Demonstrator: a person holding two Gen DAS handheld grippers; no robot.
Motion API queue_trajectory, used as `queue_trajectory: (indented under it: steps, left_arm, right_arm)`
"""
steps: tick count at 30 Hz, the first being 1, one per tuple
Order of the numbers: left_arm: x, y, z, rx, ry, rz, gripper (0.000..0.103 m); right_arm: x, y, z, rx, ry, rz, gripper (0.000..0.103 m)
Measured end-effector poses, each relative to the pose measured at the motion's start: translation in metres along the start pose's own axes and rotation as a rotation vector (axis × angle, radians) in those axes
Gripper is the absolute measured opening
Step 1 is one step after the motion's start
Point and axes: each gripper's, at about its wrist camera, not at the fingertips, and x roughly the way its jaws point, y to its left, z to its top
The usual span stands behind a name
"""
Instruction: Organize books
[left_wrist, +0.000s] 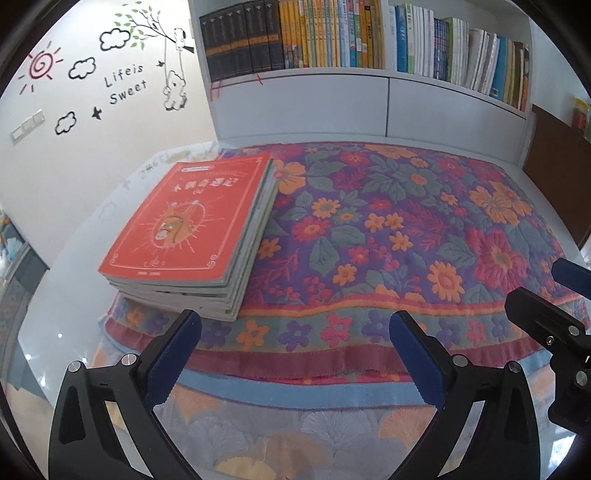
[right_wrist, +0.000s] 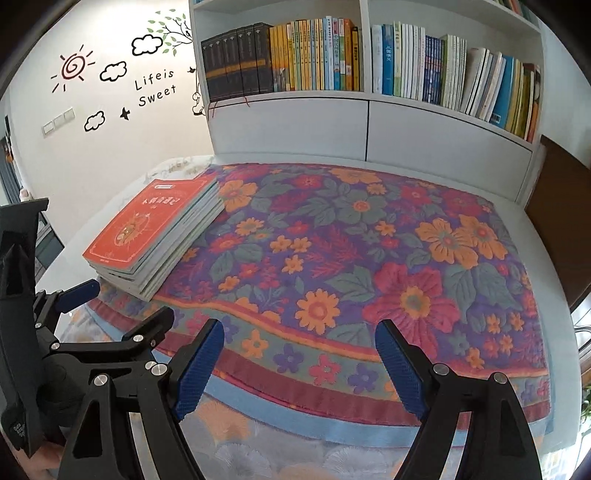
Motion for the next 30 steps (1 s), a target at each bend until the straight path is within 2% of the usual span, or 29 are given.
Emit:
queue_trajectory:
  steps: [11,30]
  left_arm:
    - [0.0026,0.0099,0.0049,-0.033,-0.004,-0.027,0.102]
    - [-0.0044,0.0075,0.0065,-0.022,-0.020,-0.038,0.102]
  right_arm:
    - [0.0075,-0.0044,-0.0008,0.024,0.016,-0.046,0.082]
    - [0.0036,-0.0043,0.0000,0.032,0.010,-0.060,0.082]
